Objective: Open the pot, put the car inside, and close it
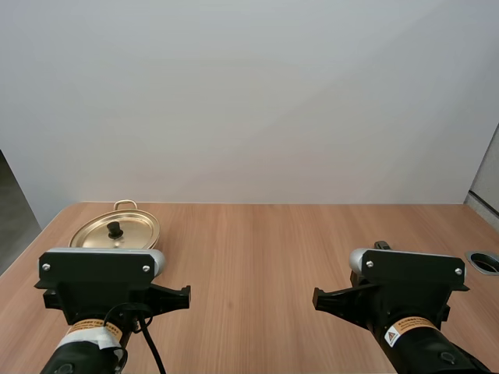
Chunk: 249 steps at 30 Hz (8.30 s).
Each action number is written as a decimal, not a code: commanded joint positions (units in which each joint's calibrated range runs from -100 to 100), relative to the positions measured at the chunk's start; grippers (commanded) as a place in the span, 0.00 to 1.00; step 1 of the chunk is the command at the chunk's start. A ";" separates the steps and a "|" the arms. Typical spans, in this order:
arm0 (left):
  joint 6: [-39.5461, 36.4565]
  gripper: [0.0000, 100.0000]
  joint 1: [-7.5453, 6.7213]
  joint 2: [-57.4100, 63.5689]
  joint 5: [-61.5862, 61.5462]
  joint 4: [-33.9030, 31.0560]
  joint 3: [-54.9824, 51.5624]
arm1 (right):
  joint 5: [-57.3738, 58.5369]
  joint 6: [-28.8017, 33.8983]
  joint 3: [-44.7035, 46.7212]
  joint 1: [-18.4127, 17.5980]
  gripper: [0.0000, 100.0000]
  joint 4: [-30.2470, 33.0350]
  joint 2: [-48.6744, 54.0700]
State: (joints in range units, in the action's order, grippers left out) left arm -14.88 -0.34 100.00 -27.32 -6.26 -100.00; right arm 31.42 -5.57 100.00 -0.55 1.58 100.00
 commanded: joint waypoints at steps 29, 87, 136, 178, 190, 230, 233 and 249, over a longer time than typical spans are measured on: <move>0.01 0.00 -0.03 0.00 -0.07 -0.04 0.00 | -0.08 -0.02 0.00 -0.05 0.00 -0.03 0.00; 0.01 0.00 -0.03 0.00 -0.07 -0.04 0.00 | -0.15 -0.02 0.00 -0.05 0.00 -0.88 0.00; -12.81 0.00 -0.03 -21.77 -13.27 -29.46 27.86 | -2.29 6.07 -28.08 0.29 0.00 28.25 -21.82; -7.67 1.00 -0.03 -79.62 -46.87 -29.17 68.45 | 46.97 -1.55 -74.93 0.29 1.00 28.11 -80.55; -12.10 1.00 -0.03 -80.17 -50.88 -22.04 68.45 | 47.75 -1.13 -74.93 0.29 1.00 27.09 -80.55; -15.62 1.00 3.88 -100.87 -41.13 -17.70 68.28 | 53.31 -1.13 -74.93 0.29 1.00 27.43 -80.55; -15.24 1.00 3.88 -100.87 -41.13 -17.70 68.28 | 53.31 -1.13 -74.93 0.29 1.00 27.43 -80.55; -18.11 0.00 3.88 -100.87 -43.83 -18.31 68.28 | 53.64 -1.13 -74.93 0.29 1.00 27.63 -80.55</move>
State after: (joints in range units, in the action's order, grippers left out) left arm -33.37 3.53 -0.84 -71.85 -24.54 -31.71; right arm 85.20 -6.65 25.08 -0.29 29.13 19.49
